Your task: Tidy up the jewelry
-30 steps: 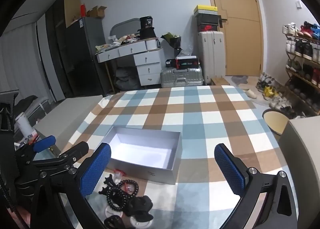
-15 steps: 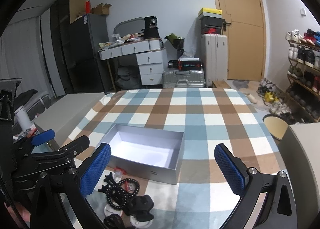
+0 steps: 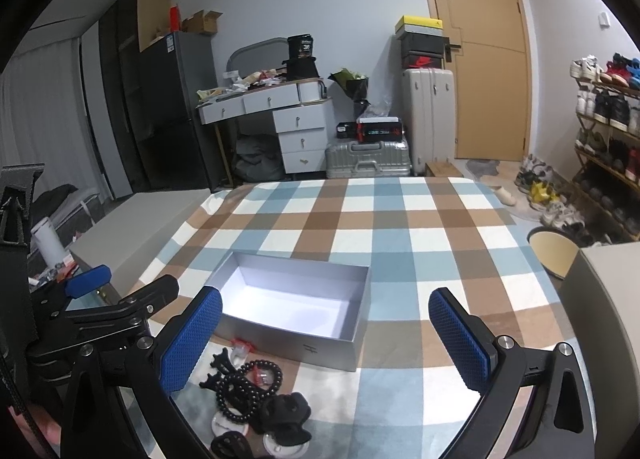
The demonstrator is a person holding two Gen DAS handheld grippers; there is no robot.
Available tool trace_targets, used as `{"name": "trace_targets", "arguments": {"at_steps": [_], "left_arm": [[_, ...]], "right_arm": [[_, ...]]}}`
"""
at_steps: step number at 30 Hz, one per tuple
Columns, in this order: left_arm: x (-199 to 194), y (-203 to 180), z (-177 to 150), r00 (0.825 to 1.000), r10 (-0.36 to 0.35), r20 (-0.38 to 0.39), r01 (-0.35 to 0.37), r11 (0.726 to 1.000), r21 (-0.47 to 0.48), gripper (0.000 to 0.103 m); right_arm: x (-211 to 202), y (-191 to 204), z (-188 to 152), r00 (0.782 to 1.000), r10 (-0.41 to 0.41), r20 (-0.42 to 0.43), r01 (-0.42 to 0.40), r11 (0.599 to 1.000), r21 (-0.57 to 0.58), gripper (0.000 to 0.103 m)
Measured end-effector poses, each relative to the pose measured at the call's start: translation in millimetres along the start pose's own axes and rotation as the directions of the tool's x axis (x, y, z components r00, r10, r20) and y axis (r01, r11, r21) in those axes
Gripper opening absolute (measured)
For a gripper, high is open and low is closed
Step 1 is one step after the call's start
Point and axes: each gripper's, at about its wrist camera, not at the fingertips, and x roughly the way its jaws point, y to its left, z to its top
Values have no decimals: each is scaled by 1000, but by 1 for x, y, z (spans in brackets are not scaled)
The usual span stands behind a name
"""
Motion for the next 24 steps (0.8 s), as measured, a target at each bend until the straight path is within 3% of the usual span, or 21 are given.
{"name": "trace_targets", "arguments": {"at_steps": [24], "left_arm": [[2, 1, -3, 1000, -12, -15, 12, 1000, -8, 102]], "right_arm": [[0, -1, -1, 1000, -13, 4, 13, 1000, 4, 103]]}}
